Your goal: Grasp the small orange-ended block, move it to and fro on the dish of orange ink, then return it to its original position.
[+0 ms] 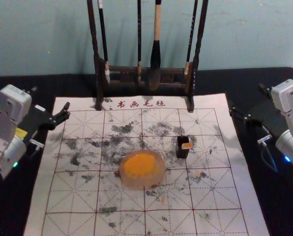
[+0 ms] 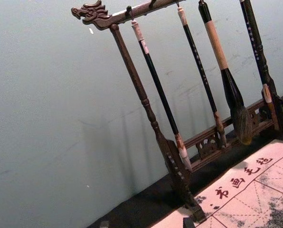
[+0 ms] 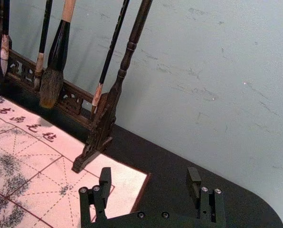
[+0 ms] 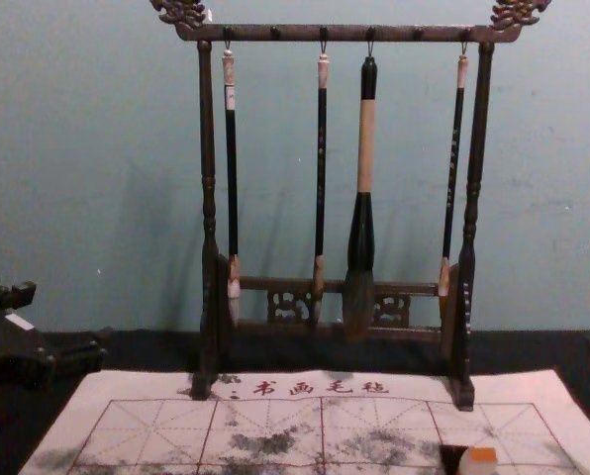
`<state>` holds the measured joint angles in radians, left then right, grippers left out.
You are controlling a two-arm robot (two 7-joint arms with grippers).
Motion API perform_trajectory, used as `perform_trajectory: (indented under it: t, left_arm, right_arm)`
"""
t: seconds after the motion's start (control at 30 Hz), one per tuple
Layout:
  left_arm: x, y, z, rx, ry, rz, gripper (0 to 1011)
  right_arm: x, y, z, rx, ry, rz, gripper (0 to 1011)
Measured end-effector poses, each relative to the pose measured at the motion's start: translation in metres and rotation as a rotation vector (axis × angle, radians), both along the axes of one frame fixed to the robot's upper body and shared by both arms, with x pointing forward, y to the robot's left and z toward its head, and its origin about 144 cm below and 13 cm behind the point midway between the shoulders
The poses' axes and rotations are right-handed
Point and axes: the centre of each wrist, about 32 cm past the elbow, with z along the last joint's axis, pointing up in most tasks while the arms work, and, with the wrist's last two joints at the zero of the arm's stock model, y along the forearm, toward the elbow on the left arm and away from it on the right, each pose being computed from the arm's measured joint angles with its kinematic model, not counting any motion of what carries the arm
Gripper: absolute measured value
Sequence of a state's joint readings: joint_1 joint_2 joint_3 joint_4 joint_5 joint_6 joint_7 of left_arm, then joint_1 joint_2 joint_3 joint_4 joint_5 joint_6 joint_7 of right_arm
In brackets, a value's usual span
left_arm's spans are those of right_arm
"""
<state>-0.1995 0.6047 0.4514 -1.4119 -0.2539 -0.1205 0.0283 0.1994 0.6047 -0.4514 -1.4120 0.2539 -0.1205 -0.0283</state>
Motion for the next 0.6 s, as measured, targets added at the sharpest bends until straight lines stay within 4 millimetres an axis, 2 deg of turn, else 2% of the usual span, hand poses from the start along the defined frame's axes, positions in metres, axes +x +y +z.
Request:
perform_trajectory:
  t: [0.4,0.6]
  left_arm:
    - [0.0000,0.0000,0.0000,0.000,0.000,0.000,1001]
    - [0.0000,0.0000,0.0000,0.000,0.000,0.000,1001]
  right_arm:
    - [0.0002,-0.0004,0.0002,0.000,0.000,0.004,1003]
    - [-0.0005,-0.0064,0.0056,0.007,0.007,0.110,1003]
